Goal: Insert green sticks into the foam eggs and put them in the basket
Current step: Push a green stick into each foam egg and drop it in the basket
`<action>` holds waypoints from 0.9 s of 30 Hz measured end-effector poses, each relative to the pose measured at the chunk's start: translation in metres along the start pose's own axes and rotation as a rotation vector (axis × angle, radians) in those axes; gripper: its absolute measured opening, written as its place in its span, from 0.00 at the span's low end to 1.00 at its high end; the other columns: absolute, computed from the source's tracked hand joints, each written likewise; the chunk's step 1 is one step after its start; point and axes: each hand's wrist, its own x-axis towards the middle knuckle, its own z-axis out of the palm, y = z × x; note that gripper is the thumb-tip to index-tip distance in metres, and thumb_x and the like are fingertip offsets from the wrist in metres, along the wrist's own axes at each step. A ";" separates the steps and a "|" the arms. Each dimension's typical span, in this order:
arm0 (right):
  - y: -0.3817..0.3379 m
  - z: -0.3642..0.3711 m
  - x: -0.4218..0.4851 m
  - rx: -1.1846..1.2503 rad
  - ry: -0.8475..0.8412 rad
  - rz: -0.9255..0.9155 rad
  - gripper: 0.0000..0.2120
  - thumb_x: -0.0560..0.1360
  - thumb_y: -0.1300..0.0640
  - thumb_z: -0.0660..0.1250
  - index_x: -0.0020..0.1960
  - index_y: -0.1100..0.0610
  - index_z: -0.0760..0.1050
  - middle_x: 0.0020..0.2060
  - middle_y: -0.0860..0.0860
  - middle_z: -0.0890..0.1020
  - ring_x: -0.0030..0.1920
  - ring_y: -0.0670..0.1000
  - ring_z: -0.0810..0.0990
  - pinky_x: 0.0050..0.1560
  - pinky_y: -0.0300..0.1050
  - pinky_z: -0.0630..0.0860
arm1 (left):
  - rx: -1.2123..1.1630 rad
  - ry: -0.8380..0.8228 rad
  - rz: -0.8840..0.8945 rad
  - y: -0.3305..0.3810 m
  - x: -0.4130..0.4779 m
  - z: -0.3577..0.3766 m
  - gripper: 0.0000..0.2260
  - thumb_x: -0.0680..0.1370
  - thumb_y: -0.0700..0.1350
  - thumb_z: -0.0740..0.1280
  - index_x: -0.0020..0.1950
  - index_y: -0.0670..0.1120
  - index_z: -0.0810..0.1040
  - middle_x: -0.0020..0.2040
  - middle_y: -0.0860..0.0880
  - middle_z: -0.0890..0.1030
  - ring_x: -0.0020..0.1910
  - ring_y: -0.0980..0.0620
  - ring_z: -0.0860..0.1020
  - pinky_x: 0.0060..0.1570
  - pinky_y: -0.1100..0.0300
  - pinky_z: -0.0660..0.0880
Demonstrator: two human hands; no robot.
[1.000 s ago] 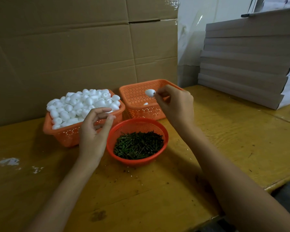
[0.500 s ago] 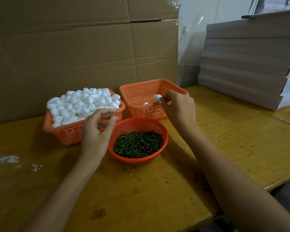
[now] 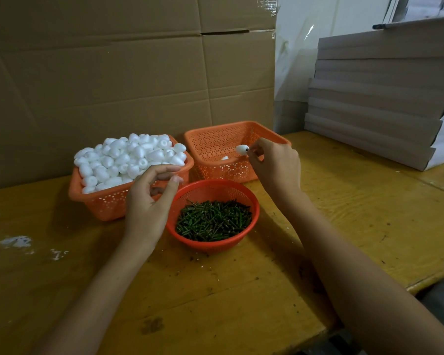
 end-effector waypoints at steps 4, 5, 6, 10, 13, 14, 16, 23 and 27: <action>0.000 -0.001 0.001 0.020 0.081 -0.011 0.14 0.82 0.51 0.70 0.66 0.53 0.78 0.48 0.50 0.88 0.46 0.53 0.86 0.44 0.47 0.81 | -0.003 0.007 -0.008 0.003 0.000 0.000 0.06 0.81 0.49 0.69 0.56 0.59 0.83 0.54 0.52 0.87 0.57 0.52 0.85 0.59 0.37 0.81; -0.001 -0.003 0.002 0.031 0.118 -0.016 0.13 0.82 0.52 0.69 0.65 0.53 0.77 0.47 0.50 0.88 0.45 0.53 0.86 0.43 0.46 0.80 | -0.003 0.008 -0.006 0.003 0.000 0.000 0.06 0.81 0.49 0.69 0.56 0.59 0.83 0.54 0.52 0.87 0.57 0.52 0.85 0.59 0.37 0.81; -0.002 -0.005 0.002 0.045 0.156 -0.020 0.11 0.82 0.52 0.68 0.63 0.54 0.77 0.46 0.50 0.87 0.43 0.53 0.85 0.42 0.48 0.80 | -0.005 0.009 -0.005 0.003 0.000 -0.001 0.06 0.81 0.49 0.69 0.56 0.59 0.82 0.54 0.52 0.87 0.57 0.52 0.85 0.60 0.38 0.81; -0.005 -0.010 -0.001 0.125 0.263 -0.034 0.06 0.82 0.55 0.66 0.51 0.58 0.74 0.39 0.50 0.83 0.35 0.54 0.80 0.37 0.55 0.78 | 0.057 0.041 0.012 0.000 0.002 -0.001 0.07 0.82 0.47 0.70 0.55 0.59 0.82 0.55 0.51 0.85 0.59 0.52 0.83 0.59 0.46 0.81; -0.009 -0.011 -0.004 0.143 0.277 -0.069 0.07 0.82 0.55 0.67 0.48 0.57 0.73 0.37 0.48 0.81 0.33 0.51 0.79 0.34 0.48 0.73 | 0.286 0.113 0.086 -0.006 0.006 -0.010 0.06 0.83 0.43 0.69 0.56 0.54 0.81 0.56 0.55 0.82 0.60 0.56 0.79 0.56 0.56 0.78; -0.010 -0.011 -0.005 0.147 0.274 -0.081 0.07 0.82 0.55 0.68 0.48 0.57 0.73 0.37 0.48 0.81 0.32 0.50 0.79 0.33 0.46 0.72 | 0.417 0.149 0.136 -0.008 0.008 -0.014 0.06 0.83 0.42 0.70 0.57 0.51 0.81 0.56 0.54 0.82 0.60 0.54 0.77 0.56 0.56 0.75; -0.012 -0.010 -0.007 0.156 0.264 -0.100 0.07 0.81 0.56 0.69 0.47 0.57 0.74 0.37 0.47 0.81 0.33 0.49 0.79 0.32 0.47 0.74 | 0.675 0.212 0.228 -0.014 0.012 -0.025 0.07 0.82 0.42 0.70 0.60 0.46 0.82 0.58 0.47 0.81 0.62 0.46 0.75 0.57 0.53 0.72; -0.012 -0.005 -0.009 0.163 0.252 -0.137 0.07 0.80 0.55 0.69 0.47 0.55 0.74 0.35 0.46 0.80 0.31 0.48 0.78 0.31 0.51 0.78 | 1.136 0.158 0.155 -0.026 0.016 -0.048 0.18 0.83 0.53 0.68 0.69 0.45 0.79 0.72 0.34 0.71 0.76 0.31 0.66 0.67 0.32 0.70; -0.011 -0.003 -0.008 0.164 0.248 -0.144 0.06 0.80 0.54 0.69 0.47 0.54 0.73 0.34 0.45 0.79 0.31 0.48 0.78 0.31 0.52 0.78 | 1.271 0.019 0.103 -0.035 0.016 -0.052 0.21 0.84 0.56 0.66 0.68 0.43 0.81 0.71 0.31 0.74 0.75 0.29 0.68 0.71 0.32 0.65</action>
